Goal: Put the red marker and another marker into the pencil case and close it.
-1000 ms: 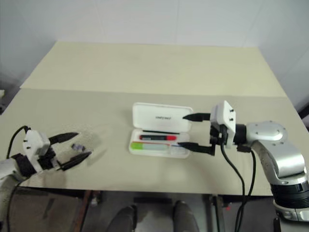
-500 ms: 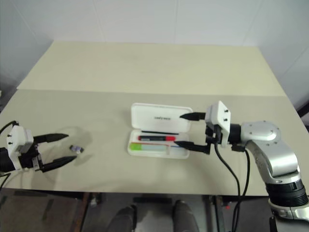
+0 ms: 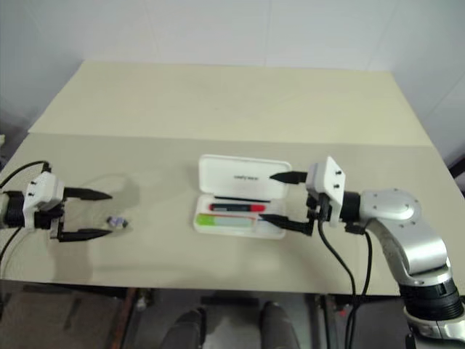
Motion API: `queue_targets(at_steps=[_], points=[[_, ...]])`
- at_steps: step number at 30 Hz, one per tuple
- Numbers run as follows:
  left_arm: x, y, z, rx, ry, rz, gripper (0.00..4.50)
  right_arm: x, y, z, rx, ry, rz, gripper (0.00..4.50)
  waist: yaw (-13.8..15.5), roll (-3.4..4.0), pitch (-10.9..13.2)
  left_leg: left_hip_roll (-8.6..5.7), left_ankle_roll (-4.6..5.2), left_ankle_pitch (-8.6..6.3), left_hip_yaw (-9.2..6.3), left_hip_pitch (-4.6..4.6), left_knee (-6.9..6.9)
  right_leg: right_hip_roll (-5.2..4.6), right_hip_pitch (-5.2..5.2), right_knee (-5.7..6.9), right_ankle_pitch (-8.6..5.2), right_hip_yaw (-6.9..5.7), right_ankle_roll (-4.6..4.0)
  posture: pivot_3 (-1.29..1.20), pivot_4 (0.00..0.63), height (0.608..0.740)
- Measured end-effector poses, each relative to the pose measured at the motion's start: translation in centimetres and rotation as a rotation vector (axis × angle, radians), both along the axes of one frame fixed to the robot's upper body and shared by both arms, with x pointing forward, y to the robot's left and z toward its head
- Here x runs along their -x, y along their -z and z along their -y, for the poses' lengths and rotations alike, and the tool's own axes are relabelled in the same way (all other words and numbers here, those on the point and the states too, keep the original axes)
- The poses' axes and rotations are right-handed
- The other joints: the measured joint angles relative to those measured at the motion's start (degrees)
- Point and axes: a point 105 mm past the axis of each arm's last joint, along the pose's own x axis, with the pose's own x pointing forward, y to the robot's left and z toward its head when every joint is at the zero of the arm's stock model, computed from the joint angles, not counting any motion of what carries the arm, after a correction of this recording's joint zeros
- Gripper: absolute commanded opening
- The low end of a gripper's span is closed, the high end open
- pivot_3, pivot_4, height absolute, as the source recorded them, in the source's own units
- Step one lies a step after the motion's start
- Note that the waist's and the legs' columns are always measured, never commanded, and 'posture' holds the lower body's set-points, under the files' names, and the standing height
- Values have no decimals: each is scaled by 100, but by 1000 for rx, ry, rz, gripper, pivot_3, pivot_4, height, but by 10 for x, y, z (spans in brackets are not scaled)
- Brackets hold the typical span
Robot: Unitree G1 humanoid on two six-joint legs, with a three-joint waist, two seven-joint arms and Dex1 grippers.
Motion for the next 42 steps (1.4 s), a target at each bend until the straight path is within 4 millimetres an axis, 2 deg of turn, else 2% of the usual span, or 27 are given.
queue_targets(at_steps=[7, 20, 26, 29, 32, 35, 42], points=[[-16, 4, 1, -104, 44, -20, 4500, 5, 4, 3, -10, 47, -7, 4476, 6, 0, 0, 0, 0, -1, -2, -1, 0, 0, -3, 13, -3, 0, 10, 0, 150, 740], [0, 26, -14, -226, 78, -159, 4500, 6, 4, 9, -6, 84, -2, 4476, 15, 0, 0, 0, 2, -1, -3, 2, 4, 1, -4, 30, -11, 0, 7, 0, 150, 740], [-10, 27, -8, -225, 105, -114, 4500, 5, 4, 9, -7, 90, 1, 4476, 24, -1, 0, 0, 2, -1, -3, 0, 4, 1, -4, 29, -11, 0, 8, 0, 150, 740], [-19, 30, 4, -216, 141, -88, 4500, 6, 3, 9, -10, 89, 3, 4476, 27, -1, 0, -1, 2, -1, -4, 1, 7, 1, -3, 30, -11, 0, 10, 0, 150, 740], [-19, 35, 5, -224, 148, -102, 4500, 7, 2, 8, -14, 88, 8, 4476, -7, -2, 0, 0, 2, -1, -4, 1, 6, 2, -5, 32, -11, 0, 10, 0, 150, 740], [-21, 31, 6, -238, 159, -85, 3862, 6, 0, 11, -20, 110, 7, 4500, 5, -2, 0, 0, 2, -1, -5, 1, 7, 2, -5, 35, -12, 0, 11, 0, 150, 740], [-19, 36, 4, -252, 158, -102, 1552, 9, -1, 11, -18, 112, 14, 4500, 17, -2, 0, 0, 3, 0, -5, 5, 9, 2, -2, 40, -12, 0, 10, 0, 150, 740]])
